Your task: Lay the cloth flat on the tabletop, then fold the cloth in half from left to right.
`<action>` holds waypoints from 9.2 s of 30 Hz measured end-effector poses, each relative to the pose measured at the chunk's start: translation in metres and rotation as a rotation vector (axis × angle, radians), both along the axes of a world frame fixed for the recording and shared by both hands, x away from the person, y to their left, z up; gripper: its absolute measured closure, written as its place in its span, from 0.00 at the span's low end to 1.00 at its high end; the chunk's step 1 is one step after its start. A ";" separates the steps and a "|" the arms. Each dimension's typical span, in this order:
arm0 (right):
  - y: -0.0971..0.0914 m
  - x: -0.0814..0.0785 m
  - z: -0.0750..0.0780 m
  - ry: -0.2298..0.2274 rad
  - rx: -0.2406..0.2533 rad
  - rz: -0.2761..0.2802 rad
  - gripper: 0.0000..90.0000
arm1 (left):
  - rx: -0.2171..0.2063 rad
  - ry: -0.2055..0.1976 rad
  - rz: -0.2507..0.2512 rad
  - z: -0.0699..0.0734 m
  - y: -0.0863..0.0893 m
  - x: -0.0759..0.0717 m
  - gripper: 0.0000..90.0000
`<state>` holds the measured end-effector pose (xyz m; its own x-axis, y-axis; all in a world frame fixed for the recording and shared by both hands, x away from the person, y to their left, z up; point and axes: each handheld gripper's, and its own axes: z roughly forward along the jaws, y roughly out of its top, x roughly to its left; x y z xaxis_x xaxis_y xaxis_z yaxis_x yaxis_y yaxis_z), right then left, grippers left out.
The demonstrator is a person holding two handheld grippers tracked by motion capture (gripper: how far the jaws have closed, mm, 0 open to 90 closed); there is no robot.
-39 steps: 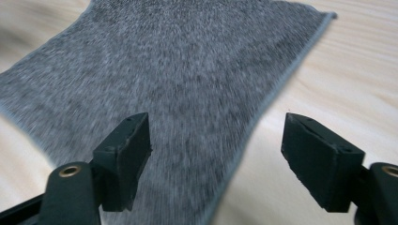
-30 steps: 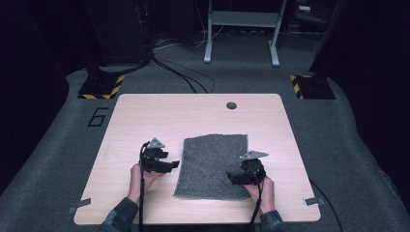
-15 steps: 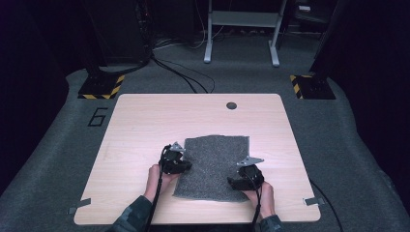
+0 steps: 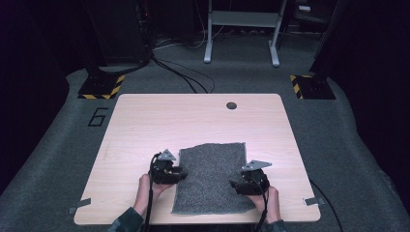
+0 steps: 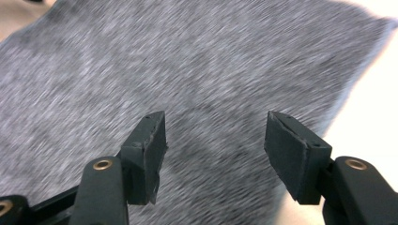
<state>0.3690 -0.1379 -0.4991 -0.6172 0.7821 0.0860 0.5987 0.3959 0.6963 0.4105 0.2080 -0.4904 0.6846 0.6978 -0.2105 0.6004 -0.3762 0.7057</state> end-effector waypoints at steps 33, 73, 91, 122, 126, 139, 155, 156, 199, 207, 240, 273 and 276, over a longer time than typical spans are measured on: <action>0.004 0.014 -0.006 -0.022 -0.022 -0.056 0.38 | 0.020 -0.055 0.184 0.001 0.007 0.058 0.40; 0.041 0.049 -0.010 0.014 -0.089 -0.062 0.18 | 0.117 -0.074 0.172 -0.015 0.014 0.062 0.23; 0.103 -0.008 0.015 -0.083 -0.028 0.111 0.19 | 0.039 -0.042 0.229 -0.007 0.020 0.082 0.17; 0.216 -0.048 -0.010 -0.069 -0.052 0.324 0.54 | 0.071 -0.039 0.270 -0.024 -0.004 0.123 0.42; 0.217 -0.047 -0.013 -0.065 -0.063 0.306 0.62 | 0.069 -0.043 0.274 -0.026 -0.004 0.123 0.49; 0.215 -0.048 -0.020 -0.064 -0.044 0.304 0.85 | 0.164 -0.119 0.244 -0.027 -0.009 0.117 0.74; 0.209 -0.056 -0.023 -0.085 -0.015 0.265 0.97 | 0.094 -0.105 0.269 -0.030 -0.011 0.118 0.96; 0.209 -0.057 -0.023 -0.102 -0.012 0.257 0.97 | 0.101 -0.109 0.259 -0.030 -0.010 0.118 0.96; 0.150 -0.072 0.034 -0.333 0.202 0.088 0.98 | 0.138 -0.240 0.236 0.055 -0.051 0.129 0.97; 0.120 -0.070 0.023 -0.303 0.168 0.037 0.98 | 0.148 -0.226 0.181 0.042 -0.095 0.137 0.97; 0.035 -0.047 0.007 -0.174 0.102 -0.131 0.46 | 0.107 -0.119 0.140 0.024 -0.084 0.127 0.28; 0.068 -0.030 -0.022 -0.040 -0.037 -0.022 0.21 | 0.179 -0.089 0.079 -0.025 -0.049 0.049 0.18; 0.062 -0.021 -0.015 -0.045 -0.011 -0.028 0.21 | 0.151 -0.098 0.094 -0.019 -0.042 0.049 0.18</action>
